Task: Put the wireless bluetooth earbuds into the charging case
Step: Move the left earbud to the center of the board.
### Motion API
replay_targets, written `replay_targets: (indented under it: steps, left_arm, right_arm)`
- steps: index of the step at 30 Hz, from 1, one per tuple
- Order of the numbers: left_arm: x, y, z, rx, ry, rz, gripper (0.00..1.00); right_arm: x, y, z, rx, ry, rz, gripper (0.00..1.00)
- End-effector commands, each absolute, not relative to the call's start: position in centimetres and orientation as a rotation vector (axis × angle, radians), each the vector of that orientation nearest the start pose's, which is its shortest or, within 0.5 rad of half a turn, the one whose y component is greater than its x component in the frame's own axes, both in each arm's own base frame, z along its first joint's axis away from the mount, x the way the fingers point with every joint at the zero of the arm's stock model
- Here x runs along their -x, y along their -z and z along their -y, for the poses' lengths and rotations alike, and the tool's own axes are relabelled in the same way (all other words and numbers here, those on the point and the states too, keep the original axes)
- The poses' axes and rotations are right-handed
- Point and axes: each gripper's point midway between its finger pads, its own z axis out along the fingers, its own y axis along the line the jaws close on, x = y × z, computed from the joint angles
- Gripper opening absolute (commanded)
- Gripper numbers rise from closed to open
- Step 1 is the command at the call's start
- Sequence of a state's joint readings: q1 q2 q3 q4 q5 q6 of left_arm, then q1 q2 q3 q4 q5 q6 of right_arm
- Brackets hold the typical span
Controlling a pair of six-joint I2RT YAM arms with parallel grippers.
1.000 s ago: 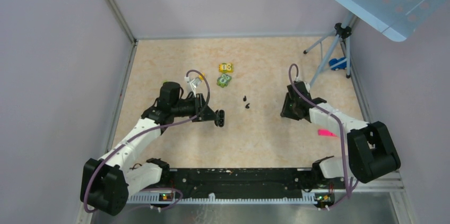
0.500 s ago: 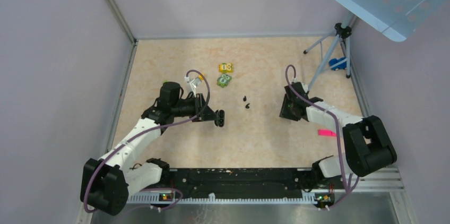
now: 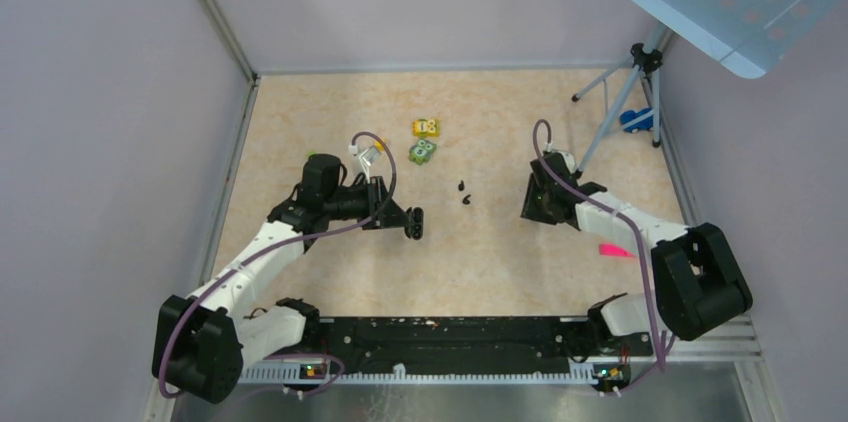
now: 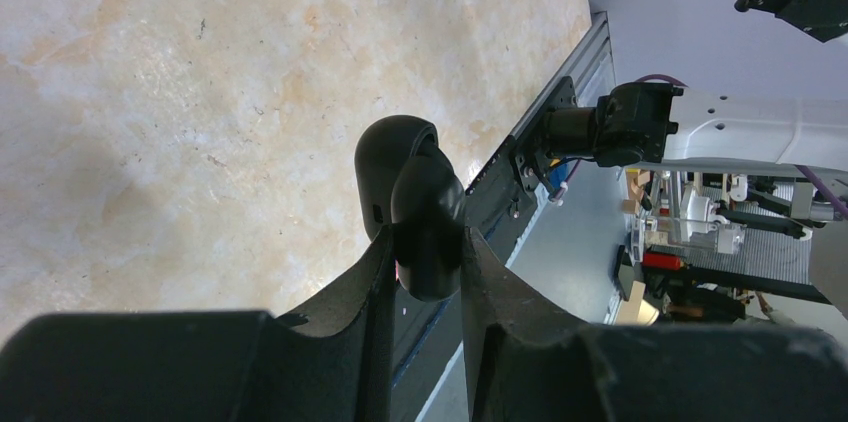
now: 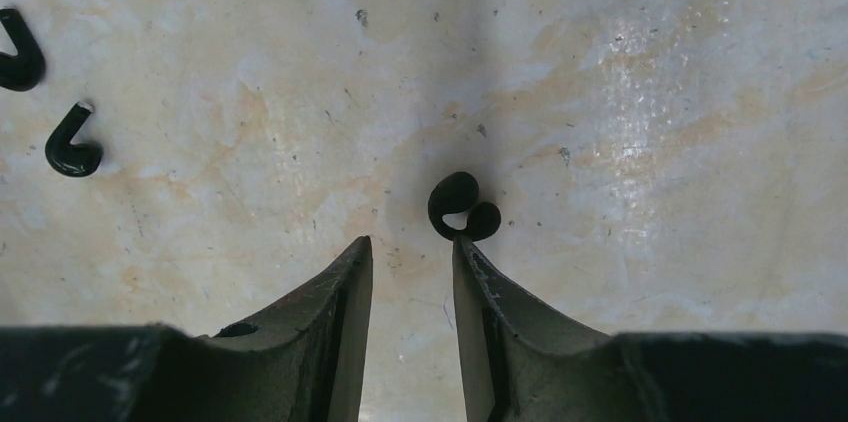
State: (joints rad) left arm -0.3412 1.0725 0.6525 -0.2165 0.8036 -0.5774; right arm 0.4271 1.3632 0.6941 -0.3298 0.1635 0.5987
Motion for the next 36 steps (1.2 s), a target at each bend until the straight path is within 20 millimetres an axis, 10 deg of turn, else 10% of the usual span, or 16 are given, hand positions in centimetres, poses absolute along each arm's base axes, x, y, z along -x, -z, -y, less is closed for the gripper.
replay_targets:
  steps: [1,26,36]
  left_arm:
    - [-20.9,-17.9,22.7,-0.26,1.393,-2.25,0.0]
    - [-20.9,-18.0,22.5,-0.26,1.376,-2.249,0.0]
    - [-20.9,-17.9,22.6,-0.262,1.378,-2.251,0.0]
  right_arm:
    - [-29.5,-6.1,-13.3,-0.265,-0.221,-2.472,0.35]
    - [-30.9,-4.0,-11.3,-0.194,0.03,-2.528,0.35]
    - [-31.0,-4.2,-10.1,-0.201,0.107,-2.523,0.15]
